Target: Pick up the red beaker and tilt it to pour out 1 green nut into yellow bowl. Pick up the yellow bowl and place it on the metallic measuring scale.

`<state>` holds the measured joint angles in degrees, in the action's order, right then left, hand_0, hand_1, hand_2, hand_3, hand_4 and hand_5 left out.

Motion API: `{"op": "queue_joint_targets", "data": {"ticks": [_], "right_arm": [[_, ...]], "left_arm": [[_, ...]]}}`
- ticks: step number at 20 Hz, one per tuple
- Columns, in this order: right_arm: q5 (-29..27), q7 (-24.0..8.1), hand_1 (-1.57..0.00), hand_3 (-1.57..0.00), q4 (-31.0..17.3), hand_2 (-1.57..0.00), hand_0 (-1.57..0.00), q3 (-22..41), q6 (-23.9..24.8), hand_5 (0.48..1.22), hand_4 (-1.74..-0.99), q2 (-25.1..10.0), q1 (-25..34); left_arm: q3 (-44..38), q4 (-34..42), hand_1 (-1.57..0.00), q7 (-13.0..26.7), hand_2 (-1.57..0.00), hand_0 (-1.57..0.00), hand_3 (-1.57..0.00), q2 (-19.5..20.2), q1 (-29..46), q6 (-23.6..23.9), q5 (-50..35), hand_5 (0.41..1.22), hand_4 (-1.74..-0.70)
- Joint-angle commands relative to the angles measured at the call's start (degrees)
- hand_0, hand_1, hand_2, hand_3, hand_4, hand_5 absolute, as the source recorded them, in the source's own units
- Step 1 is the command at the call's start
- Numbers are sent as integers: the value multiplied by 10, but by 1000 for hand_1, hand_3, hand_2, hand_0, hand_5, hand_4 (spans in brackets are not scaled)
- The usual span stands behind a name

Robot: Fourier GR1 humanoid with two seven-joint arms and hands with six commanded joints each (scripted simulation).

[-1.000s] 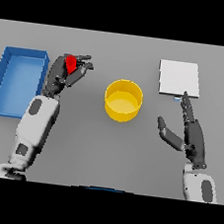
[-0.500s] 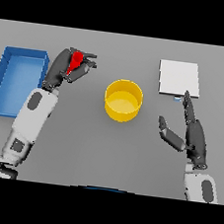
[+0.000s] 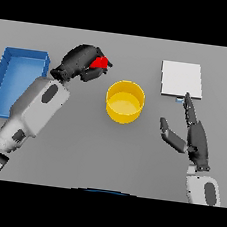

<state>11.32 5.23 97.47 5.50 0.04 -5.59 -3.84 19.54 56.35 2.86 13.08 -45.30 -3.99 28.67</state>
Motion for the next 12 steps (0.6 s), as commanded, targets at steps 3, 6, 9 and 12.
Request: {"op": "queue_joint_targets", "data": {"ticks": [3, 6, 9, 12], "right_arm": [[1, 4, 1, 1, -7, 1, 1, 3, 1, 673, -1183, 8, -4], [2, -5, 1, 1, -4, 1, 1, 4, 4, 675, -1191, 11, 0], [-9, -8, 1, 1, 2, 1, 1, 3, 0, 671, -1195, 15, -10], [-24, -16, 1, 1, -5, 1, 1, -5, -3, 651, -1202, 19, -5]], "left_arm": [[68, -6, -1571, 17, -1571, -1570, -1570, 14, -25, -14, 74, 1183, -1740], [120, -25, -1571, 38, -1571, -1571, -1571, 14, -63, -58, 122, 1202, -1689], [167, -50, -1571, 22, -1571, -1571, -1383, 24, -100, -89, 165, 1211, -1710], [211, -67, -1571, 7, -1571, -1571, -1332, 27, -138, -125, 199, 1216, -1718]]}}
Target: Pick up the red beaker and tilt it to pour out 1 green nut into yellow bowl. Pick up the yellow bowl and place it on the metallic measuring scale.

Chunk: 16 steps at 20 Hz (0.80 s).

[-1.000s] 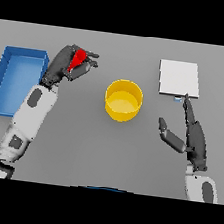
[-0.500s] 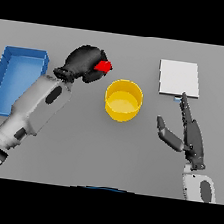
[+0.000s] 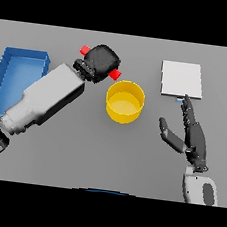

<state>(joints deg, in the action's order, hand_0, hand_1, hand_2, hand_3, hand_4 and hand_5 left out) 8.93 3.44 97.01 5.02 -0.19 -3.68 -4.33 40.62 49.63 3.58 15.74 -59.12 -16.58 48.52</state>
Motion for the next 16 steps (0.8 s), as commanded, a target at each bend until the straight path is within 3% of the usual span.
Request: {"op": "queue_joint_targets", "data": {"ticks": [1, 7, 16], "right_arm": [[-2, 12, 1, 1, 2, 1, 1, 2, -2, 639, -1206, 2, -9], [17, 14, 1, 1, 5, 1, 1, 3, 16, 591, -1213, 3, -5], [15, 29, 1, 1, -4, 1, 1, 2, 18, 567, -1135, 9, 0]], "left_arm": [[14, -11, -1571, -9, -1571, -1571, -1295, -1, -12, -2, 13, 1217, -1719], [84, -55, -1571, -72, -1571, -1571, -1499, -15, -66, -15, 86, 1220, -1730], [180, -88, -1571, -132, -1571, -1571, -1561, -21, -124, -4, 193, 1221, -1737]]}}
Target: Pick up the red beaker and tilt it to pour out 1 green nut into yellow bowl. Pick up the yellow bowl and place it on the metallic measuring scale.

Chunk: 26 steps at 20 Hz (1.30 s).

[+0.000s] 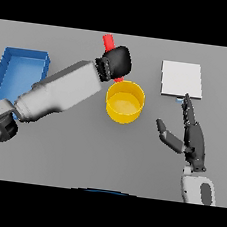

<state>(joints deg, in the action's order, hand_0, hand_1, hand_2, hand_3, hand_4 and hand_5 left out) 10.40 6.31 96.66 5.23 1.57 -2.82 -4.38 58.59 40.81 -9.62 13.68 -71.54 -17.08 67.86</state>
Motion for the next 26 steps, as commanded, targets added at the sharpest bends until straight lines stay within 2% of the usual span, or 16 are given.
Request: {"op": "queue_joint_targets", "data": {"ticks": [1, 4, 6, 8, 13, 14, 16, 18, 20, 22, 24, 26], "right_arm": [[1, -4, 1, 1, 7, 1, 1, 0, 0, 565, -1130, -2, 0], [8, -2, 1, 1, -4, 1, 1, -1, 4, 578, -1136, -3, 5], [2, 4, 1, 1, 9, 1, 1, 0, 1, 580, -1135, -3, -7], [4, -6, 1, 1, 14, 1, 1, -1, 2, 577, -1130, -7, -5], [8, -16, 1, 1, 10, 1, 1, 2, 9, 565, -1138, 3, 0], [15, -12, 1, 1, 6, 1, 1, 2, 11, 563, -1135, -1, 5], [9, -5, 1, 1, 0, 1, 1, 0, 9, 554, -1130, 1, 4], [9, 3, 1, 1, 5, 1, 1, 4, 6, 554, -1128, 1, 4], [-5, 3, 1, 1, 6, 1, 1, 4, -6, 559, -1105, 1, 7], [3, 13, 1, 1, 4, 1, 1, 8, -7, 572, -1102, -3, 8], [-3, 0, 1, 1, -3, 1, 1, 5, -9, 578, -1105, -3, 21], [-8, 4, 1, 1, -5, 1, 1, 5, -12, 582, -1116, -3, 23]], "left_arm": [[13, 3, -1571, -4, -1571, -1571, -1563, 3, -1, 1, 13, 1221, -1736], [38, 1, -1571, -13, -1571, -1571, -1567, -1, -13, 11, 43, 1221, -1733], [54, -4, -1571, -12, -1571, -1571, -1568, -9, -19, 12, 61, 1221, -1732], [64, -16, -1571, -14, -1571, -1571, -1569, -18, -40, 16, 80, 1221, -1733], [75, -37, -1571, -60, -1571, -1571, -1570, -11, -132, 24, 111, 1221, -1729], [63, -54, -1571, -63, -1571, -1571, -1571, -7, -157, 37, 109, 1221, -1728], [26, -87, -1571, -58, -1571, -1571, -1571, 7, -190, 38, 92, 1221, -1724], [-15, -128, -1571, -51, -1571, -1571, -1571, 26, -221, 62, 75, 1221, -1720], [-77, -173, -1571, -26, -1571, -1571, -1571, 40, -254, 47, 36, 1221, -1725], [-165, -220, -1571, 9, -1571, -1571, -1523, 65, -266, 19, -35, 1221, -1731], [-255, -260, -1571, 45, -1571, -1571, -1509, 100, -268, 8, -111, 1221, -1735], [-340, -295, -1571, 50, -1571, -1571, -1520, 139, -255, 9, -190, 1221, -1737]]}}
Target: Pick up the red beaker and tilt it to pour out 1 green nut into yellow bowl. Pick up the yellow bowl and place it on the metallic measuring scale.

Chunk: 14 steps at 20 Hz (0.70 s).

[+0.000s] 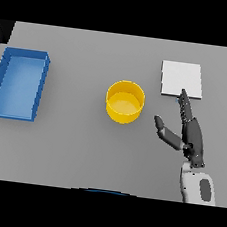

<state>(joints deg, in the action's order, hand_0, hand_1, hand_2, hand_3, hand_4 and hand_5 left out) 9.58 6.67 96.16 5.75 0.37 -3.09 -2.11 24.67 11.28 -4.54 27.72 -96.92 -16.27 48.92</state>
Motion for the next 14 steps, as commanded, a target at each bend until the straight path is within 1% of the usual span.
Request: {"op": "queue_joint_targets", "data": {"ticks": [1, 4, 5, 6, 7, 8, 10, 11, 12, 13, 14], "right_arm": [[6, 8, 1, 1, -1, 1, 1, 2, 2, 588, -1121, -2, -4], [20, -3, 1, 1, -13, 1, 1, 4, 6, 606, -1127, -7, 8], [25, 3, 1, 1, -15, 1, 1, 6, 7, 614, -1132, -10, 5], [20, 11, 1, 1, -17, 1, 1, 3, 3, 621, -1132, -13, 3], [21, 15, 1, 1, -19, 1, 1, 4, 1, 626, -1138, -14, 4], [20, 15, 1, 1, -18, 1, 1, 5, 0, 628, -1142, -15, 2], [16, 11, 1, 1, -20, 1, 1, 6, -6, 640, -1133, -16, 4], [15, 18, 1, 1, -17, 1, 1, 5, -7, 648, -1138, -17, 1], [13, 15, 1, 1, -18, 1, 1, 4, -7, 655, -1133, -17, 4], [10, 9, 1, 1, -15, 1, 1, 3, -8, 659, -1129, -17, 7], [9, 15, 1, 1, -14, 1, 1, 5, -11, 664, -1127, -18, 2]], "left_arm": [[-30, -11, -1571, 1, -1571, -1571, -1530, 17, 12, 9, -30, 1221, -1738], [-107, -35, -1571, 23, -1571, -1571, -1550, 52, 66, 49, -111, 1221, -1739], [-121, -42, -1571, 48, -1571, -1571, -1554, 57, 87, 66, -129, 1221, -1740], [-130, -47, -1571, 78, -1571, -1571, -1558, 57, 108, 87, -142, 1221, -1740], [-136, -42, -1571, 93, -1571, -1571, -1560, 58, 131, 114, -152, 1221, -1740], [-157, -43, -1571, 96, -1571, -1571, -1562, 59, 157, 137, -178, 1221, -1740], [-190, -37, -1571, 121, -1571, -1571, -1566, 63, 189, 171, -218, 1221, -1741], [-203, -36, -1571, 136, -1571, -1571, -1567, 65, 204, 181, -234, 1221, -1741], [-214, -32, -1571, 149, -1571, -1571, -1567, 67, 223, 190, -250, 1221, -1741], [-223, -25, -1571, 149, -1571, -1571, -1568, 66, 247, 197, -264, 1221, -1741], [-233, -13, -1571, 146, -1571, -1571, -1569, 63, 272, 204, -279, 1221, -1741]]}}
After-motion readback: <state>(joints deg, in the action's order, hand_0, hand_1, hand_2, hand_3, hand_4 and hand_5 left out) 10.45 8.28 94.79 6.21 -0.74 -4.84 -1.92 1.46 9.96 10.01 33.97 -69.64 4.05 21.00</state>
